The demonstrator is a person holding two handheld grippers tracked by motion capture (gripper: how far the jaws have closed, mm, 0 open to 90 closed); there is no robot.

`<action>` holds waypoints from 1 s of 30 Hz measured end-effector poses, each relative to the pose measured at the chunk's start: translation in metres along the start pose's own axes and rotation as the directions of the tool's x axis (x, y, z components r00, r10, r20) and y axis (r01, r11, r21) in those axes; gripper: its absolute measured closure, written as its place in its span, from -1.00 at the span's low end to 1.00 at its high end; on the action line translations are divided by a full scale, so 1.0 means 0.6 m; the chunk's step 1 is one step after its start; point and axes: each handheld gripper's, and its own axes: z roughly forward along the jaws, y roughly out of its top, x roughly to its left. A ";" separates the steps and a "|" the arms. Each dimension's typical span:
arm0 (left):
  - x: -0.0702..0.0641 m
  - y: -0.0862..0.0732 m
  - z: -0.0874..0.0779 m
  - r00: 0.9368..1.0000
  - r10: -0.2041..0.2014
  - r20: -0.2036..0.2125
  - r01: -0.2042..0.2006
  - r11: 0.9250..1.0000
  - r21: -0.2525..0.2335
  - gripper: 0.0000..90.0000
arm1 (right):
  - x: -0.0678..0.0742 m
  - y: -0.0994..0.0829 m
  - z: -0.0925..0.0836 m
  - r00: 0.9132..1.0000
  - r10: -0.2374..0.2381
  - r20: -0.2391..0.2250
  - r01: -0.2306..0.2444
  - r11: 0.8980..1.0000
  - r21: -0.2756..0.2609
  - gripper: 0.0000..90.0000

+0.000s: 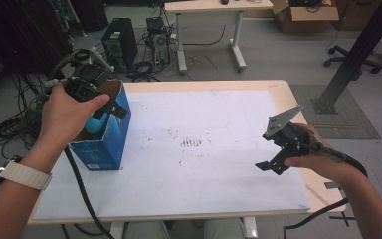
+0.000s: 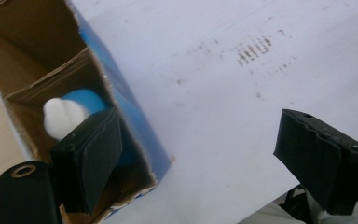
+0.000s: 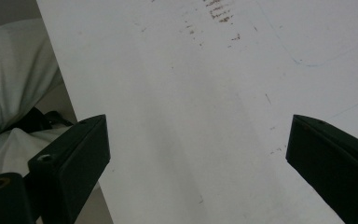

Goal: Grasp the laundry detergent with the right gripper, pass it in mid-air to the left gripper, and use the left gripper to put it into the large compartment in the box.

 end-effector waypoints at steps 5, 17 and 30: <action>-0.021 0.002 -0.002 0.999 0.041 0.026 -0.041 0.999 -0.002 -0.73 | -0.001 0.001 0.000 1.000 0.001 0.001 -0.001 1.000 -0.001 -0.86; -0.045 0.002 0.005 0.992 0.111 0.056 -0.112 0.994 0.010 -0.83 | -0.003 0.000 0.001 1.000 0.007 0.001 -0.007 1.000 0.000 -0.86; -0.079 0.000 0.021 0.974 0.187 0.126 -0.190 0.982 0.017 -0.84 | -0.008 0.004 0.006 1.000 0.006 -0.004 -0.006 1.000 -0.007 -0.87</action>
